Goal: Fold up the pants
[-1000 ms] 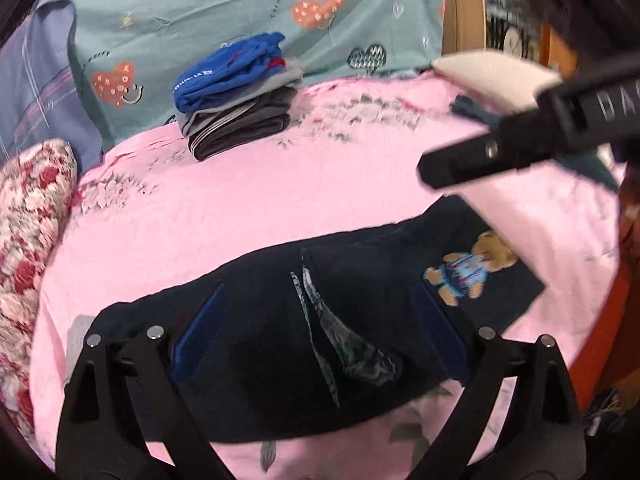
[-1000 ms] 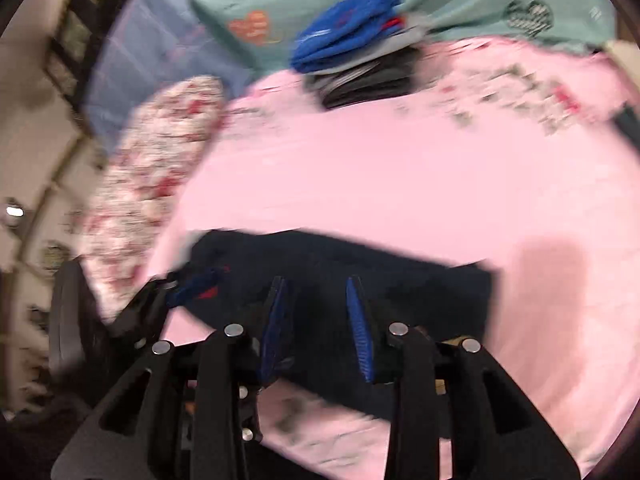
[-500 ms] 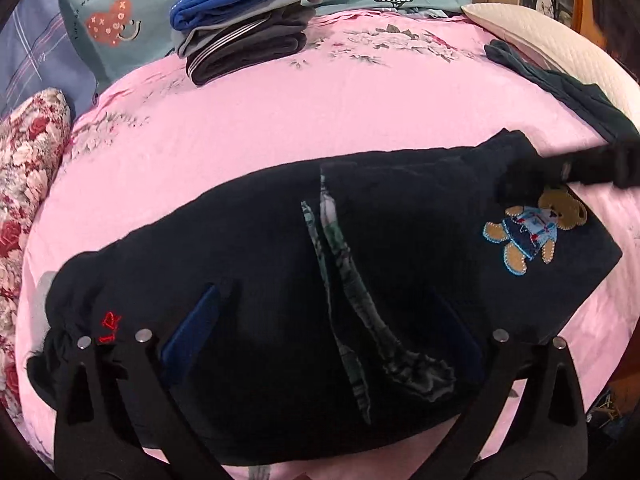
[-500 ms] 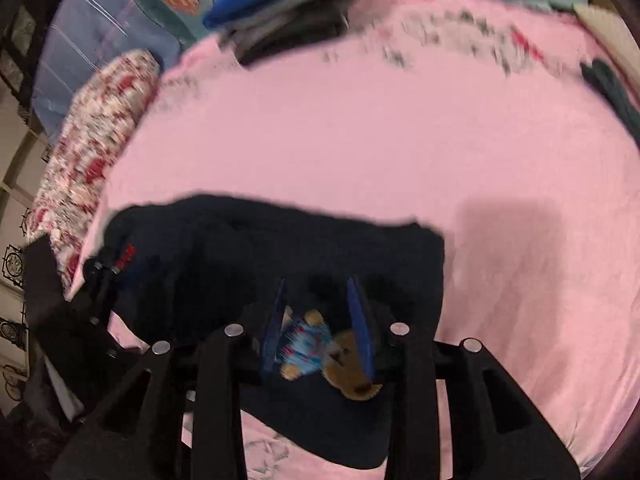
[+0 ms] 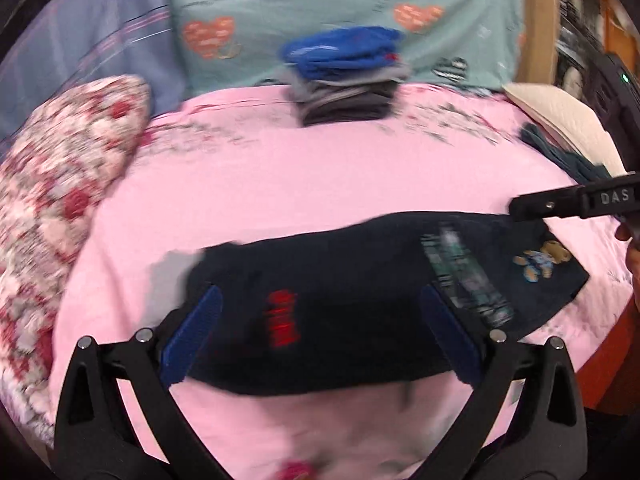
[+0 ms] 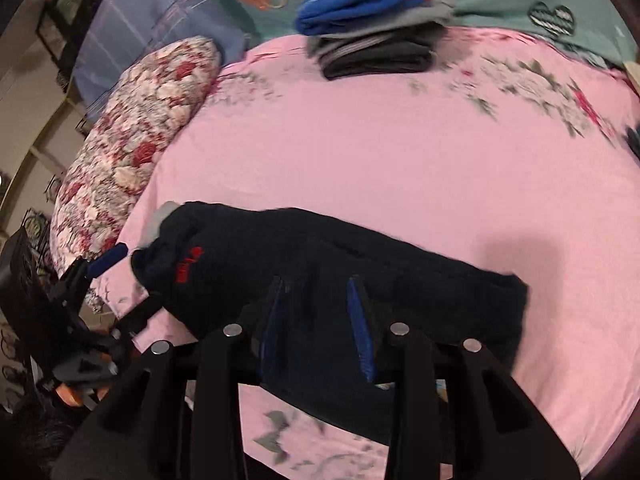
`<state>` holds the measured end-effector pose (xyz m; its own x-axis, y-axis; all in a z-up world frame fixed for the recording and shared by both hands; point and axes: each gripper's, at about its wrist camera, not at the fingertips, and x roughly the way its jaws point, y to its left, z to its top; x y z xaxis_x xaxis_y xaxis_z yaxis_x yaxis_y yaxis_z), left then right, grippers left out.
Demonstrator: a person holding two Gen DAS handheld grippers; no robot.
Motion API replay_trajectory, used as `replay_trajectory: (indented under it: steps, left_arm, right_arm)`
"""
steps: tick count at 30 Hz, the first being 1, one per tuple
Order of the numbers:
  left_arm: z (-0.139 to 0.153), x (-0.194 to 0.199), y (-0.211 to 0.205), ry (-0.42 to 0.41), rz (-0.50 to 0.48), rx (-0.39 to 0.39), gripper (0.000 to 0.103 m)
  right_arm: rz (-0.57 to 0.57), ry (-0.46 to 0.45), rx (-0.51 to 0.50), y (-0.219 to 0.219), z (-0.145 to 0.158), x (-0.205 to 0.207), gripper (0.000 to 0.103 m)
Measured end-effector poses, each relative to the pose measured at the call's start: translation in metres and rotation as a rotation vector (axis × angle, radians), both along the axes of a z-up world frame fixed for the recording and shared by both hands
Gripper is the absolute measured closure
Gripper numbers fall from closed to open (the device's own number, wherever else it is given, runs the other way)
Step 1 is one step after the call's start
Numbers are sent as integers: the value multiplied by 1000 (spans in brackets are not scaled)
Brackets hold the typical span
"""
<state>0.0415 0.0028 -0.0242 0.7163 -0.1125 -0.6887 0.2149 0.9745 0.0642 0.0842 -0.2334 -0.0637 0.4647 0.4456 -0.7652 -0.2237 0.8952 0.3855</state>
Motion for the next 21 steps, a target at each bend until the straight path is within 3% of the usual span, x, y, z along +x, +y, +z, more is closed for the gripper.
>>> replay_trajectory:
  steps: [3,8,16,21]
  left_arm:
    - [-5,-2,55,40,121,12,2]
    - [-28,-2,105,138,240,-20,2]
    - [-54,13,114,195,291,-118,2]
    - [-64,21,117,230,304,-166,4]
  right_arm:
    - [90,-13,-11,44,12,12,67]
    - [238,-18,-57,126,28,38,65]
    - [411,68,-151,247,7,90,65]
    - [469,97,-211,284,-14,111,65]
